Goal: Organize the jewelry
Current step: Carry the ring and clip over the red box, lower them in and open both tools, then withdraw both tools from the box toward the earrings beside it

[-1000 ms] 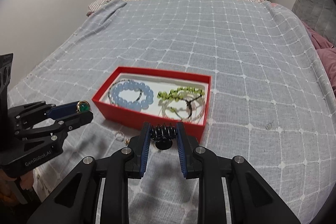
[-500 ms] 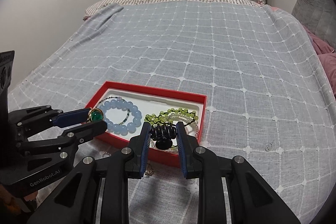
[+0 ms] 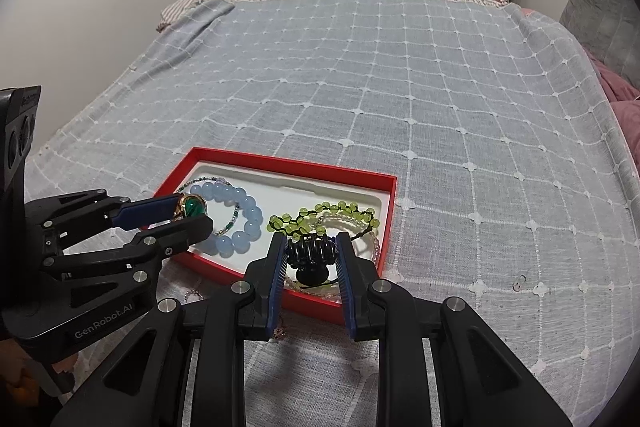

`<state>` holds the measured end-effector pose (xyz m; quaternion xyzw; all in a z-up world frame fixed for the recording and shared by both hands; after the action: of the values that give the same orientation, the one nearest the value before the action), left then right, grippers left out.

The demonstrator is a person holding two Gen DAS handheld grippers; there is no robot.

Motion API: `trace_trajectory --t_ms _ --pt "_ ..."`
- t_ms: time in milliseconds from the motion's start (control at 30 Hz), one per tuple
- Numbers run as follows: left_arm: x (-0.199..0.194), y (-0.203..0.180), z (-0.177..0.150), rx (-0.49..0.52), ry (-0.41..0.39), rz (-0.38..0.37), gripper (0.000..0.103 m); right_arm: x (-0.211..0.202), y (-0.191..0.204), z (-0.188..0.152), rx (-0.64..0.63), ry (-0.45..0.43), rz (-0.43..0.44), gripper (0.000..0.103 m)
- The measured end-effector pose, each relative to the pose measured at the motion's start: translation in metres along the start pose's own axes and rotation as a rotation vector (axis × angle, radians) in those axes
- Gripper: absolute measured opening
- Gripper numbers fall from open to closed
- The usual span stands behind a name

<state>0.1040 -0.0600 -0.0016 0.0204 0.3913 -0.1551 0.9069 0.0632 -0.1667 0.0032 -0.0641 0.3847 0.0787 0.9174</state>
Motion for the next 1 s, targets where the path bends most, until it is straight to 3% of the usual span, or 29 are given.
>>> trace_trajectory --t_ms 167,300,500,700,933,1000 --pt "-0.003 0.001 0.000 -0.001 0.004 0.000 0.031 -0.003 -0.001 0.000 0.010 -0.005 0.005 0.027" --pt "-0.008 0.001 0.000 0.006 -0.005 0.005 0.044 -0.008 -0.003 0.001 0.018 -0.007 0.006 0.029" --pt "-0.019 -0.004 -0.002 0.021 -0.020 0.006 0.051 -0.020 -0.002 0.000 0.027 -0.019 0.016 0.042" --pt "-0.033 -0.004 -0.009 0.011 -0.018 0.008 0.064 -0.034 0.000 -0.005 0.033 -0.021 0.020 0.048" --pt "-0.047 0.002 -0.022 -0.008 -0.005 0.024 0.082 -0.042 -0.001 -0.018 0.045 0.017 0.014 0.056" --pt "-0.047 0.004 -0.028 -0.027 0.015 0.016 0.083 -0.042 0.000 -0.023 0.046 0.035 0.010 0.058"
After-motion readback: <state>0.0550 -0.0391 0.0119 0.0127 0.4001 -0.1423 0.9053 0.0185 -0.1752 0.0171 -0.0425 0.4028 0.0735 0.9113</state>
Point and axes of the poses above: each gripper's, at about its wrist camera, not at the fingertips, and x roughly the way its jaws point, y to its left, z to its top, the point moved 5 cm from there along x, roughly the way its jaws point, and after that the axes turned 2 degrees about -z, right-handed, at the moved point
